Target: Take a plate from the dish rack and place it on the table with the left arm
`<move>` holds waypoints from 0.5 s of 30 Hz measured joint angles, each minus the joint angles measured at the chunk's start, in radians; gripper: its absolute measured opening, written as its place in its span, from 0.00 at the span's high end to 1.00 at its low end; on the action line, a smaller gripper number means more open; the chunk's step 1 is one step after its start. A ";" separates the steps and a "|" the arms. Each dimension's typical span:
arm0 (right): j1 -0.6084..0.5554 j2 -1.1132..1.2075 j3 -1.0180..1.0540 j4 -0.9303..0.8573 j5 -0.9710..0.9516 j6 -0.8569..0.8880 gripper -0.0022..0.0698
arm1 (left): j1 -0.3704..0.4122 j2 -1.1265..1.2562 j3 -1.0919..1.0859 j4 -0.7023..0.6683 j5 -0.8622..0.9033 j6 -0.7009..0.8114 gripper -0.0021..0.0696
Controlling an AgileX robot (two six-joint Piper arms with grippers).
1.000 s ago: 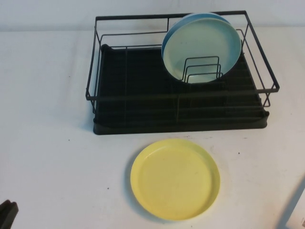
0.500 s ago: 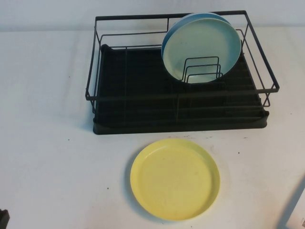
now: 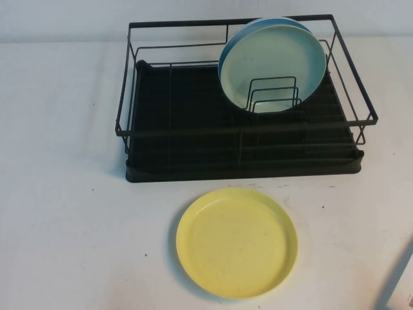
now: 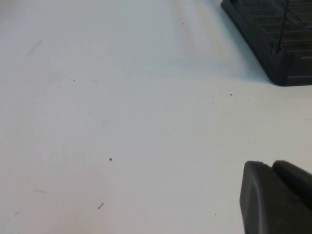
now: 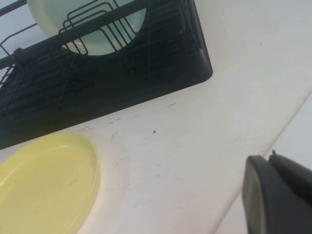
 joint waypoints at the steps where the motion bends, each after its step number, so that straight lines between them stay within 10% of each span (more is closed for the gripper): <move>1: 0.000 0.000 0.000 0.000 0.000 0.000 1.00 | 0.000 0.000 0.000 0.000 0.000 0.000 0.97; 15: 0.000 0.000 0.000 0.004 0.000 0.000 1.00 | 0.000 0.000 0.000 -0.026 0.000 0.000 0.97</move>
